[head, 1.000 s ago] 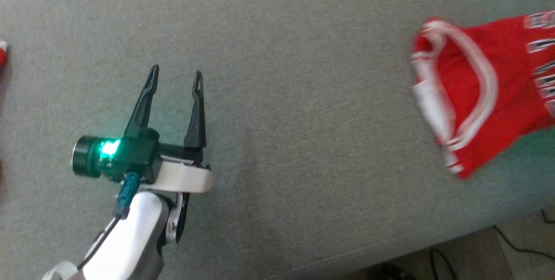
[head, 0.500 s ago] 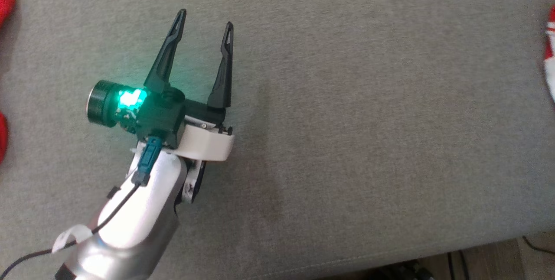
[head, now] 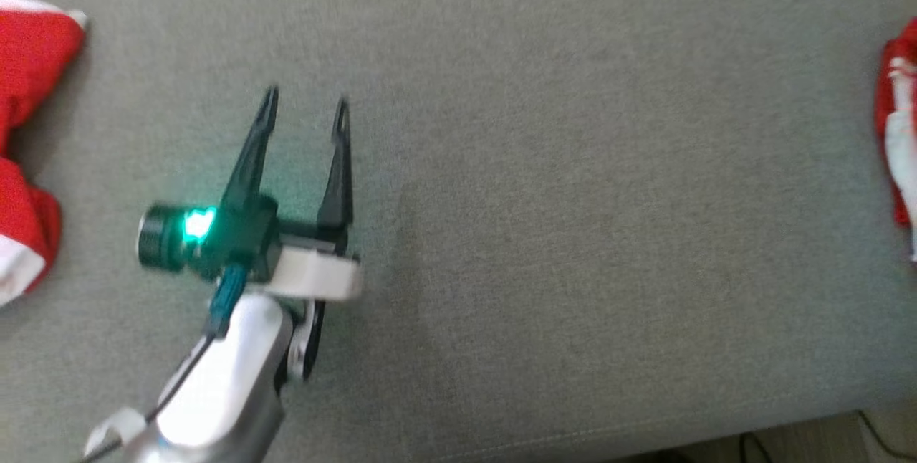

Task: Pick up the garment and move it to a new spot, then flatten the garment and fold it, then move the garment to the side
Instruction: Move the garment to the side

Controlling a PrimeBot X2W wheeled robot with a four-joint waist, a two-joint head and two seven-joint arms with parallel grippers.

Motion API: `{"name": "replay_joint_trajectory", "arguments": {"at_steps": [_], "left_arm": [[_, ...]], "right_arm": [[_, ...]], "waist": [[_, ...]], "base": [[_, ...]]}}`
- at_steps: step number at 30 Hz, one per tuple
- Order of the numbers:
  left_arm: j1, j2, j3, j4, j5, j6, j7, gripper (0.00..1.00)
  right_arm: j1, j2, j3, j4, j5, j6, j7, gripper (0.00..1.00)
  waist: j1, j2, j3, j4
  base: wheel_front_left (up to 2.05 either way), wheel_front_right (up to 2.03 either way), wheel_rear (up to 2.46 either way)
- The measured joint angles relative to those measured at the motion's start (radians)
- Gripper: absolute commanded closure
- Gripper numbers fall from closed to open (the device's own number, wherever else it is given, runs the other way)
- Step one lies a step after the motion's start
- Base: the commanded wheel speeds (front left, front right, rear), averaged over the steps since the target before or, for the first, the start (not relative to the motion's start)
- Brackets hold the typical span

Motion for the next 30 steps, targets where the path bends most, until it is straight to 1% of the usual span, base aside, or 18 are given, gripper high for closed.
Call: {"name": "replay_joint_trajectory", "arguments": {"at_steps": [3,7,11,13,16,18,20,24,30], "left_arm": [[0.063,0.005,0.010,0.004,-0.021,0.010,-0.006,0.00],[0.121,0.024,0.031,0.003,-0.045,0.020,-0.006,0.00],[0.154,0.036,0.048,0.001,-0.066,0.030,-0.006,0.00],[0.173,0.040,0.063,0.001,-0.076,0.040,-0.004,0.00],[0.208,0.058,0.076,0.001,-0.092,0.052,-0.004,0.00],[0.234,0.064,0.093,0.002,-0.103,0.060,-0.002,0.00],[0.269,0.076,0.102,0.001,-0.118,0.065,0.000,0.00],[0.304,0.093,0.116,-0.002,-0.127,0.070,0.003,0.00],[0.352,0.098,0.115,-0.010,-0.144,0.071,0.019,0.00]], "right_arm": [[0.087,0.081,0.017,-0.148,-0.009,0.000,0.010,0.00],[0.222,0.189,0.047,-0.370,-0.019,0.000,0.066,0.00],[0.333,0.272,0.093,-0.557,-0.019,0.000,0.123,0.00],[0.374,0.312,0.124,-0.625,-0.019,0.000,0.148,0.00],[0.420,0.365,0.165,-0.698,-0.019,0.000,0.173,0.00],[0.451,0.391,0.190,-0.724,-0.019,0.000,0.188,0.00],[0.494,0.405,0.204,-0.745,-0.010,0.000,0.202,0.00],[0.541,0.426,0.205,-0.776,-0.007,0.000,0.207,0.00],[0.644,0.447,0.203,-0.812,0.001,0.000,0.216,0.00]], "waist": [[-0.0001,0.0000,-0.050,-0.003],[-0.0002,0.0000,-0.114,0.002],[-0.0002,0.0000,-0.160,0.025],[-0.0002,0.0000,-0.178,0.043],[-0.0001,0.0000,-0.203,0.070],[-0.0001,0.0000,-0.222,0.086],[-0.0001,0.0000,-0.248,0.111],[-0.0001,0.0000,-0.275,0.133],[0.0000,0.0000,-0.325,0.141]], "base": [[0.00,0.00,0.00],[0.00,0.00,0.00],[0.00,0.00,0.00],[0.00,0.00,0.00],[0.00,0.00,0.00],[0.00,0.00,0.00],[0.00,0.00,0.00],[0.00,0.00,0.00],[0.00,0.00,0.00]]}}
